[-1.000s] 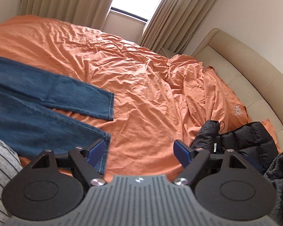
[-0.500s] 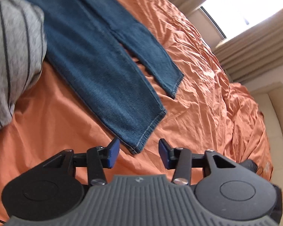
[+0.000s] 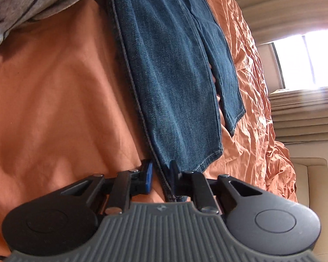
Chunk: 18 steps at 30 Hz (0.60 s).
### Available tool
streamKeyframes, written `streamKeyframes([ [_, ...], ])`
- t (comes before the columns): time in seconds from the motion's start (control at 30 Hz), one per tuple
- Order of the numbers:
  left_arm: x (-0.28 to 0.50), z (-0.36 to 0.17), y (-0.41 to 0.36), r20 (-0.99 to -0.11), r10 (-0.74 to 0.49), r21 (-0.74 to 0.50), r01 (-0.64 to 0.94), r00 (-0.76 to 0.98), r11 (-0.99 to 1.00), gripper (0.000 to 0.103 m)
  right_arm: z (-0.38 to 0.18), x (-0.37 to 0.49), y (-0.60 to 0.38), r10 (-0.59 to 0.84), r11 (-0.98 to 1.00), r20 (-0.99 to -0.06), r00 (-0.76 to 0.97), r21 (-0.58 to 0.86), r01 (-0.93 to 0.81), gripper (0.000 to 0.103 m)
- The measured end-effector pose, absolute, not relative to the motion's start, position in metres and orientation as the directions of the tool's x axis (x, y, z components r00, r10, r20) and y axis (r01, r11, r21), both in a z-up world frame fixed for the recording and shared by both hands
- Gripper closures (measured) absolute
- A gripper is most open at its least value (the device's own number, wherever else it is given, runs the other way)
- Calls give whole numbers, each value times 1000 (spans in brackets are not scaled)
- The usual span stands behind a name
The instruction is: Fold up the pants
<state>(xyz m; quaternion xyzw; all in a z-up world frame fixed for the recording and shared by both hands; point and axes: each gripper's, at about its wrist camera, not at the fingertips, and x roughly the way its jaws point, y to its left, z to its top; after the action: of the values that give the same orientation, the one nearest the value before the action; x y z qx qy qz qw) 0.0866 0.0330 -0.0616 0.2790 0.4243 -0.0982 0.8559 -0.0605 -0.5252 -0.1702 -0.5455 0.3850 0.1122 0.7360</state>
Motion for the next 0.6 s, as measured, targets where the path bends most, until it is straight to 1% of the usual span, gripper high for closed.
streamKeyframes([
  [0.13,80,-58,38,-748,62,382,352,661,855,98,-145,-60,-526,-266,440,-599,755,-772,-458,103],
  [0.2,78,-51,41,-722,58,381,327,689,865,98,-122,-55,-525,-285,466,-533,797,-803,-371,103],
  [0.3,76,-30,42,-660,59,398,283,749,873,99,-73,-42,-523,-311,528,-428,849,-820,-220,103],
  [0.37,76,-7,45,-602,61,407,240,796,881,99,-42,-30,-521,-323,560,-378,868,-815,-147,103],
  [0.5,93,34,48,-532,65,420,196,845,886,99,6,6,-518,-344,605,-336,877,-793,-67,103],
  [0.6,121,47,44,-522,80,447,193,849,874,99,18,43,-516,-363,622,-350,864,-781,-54,103],
])
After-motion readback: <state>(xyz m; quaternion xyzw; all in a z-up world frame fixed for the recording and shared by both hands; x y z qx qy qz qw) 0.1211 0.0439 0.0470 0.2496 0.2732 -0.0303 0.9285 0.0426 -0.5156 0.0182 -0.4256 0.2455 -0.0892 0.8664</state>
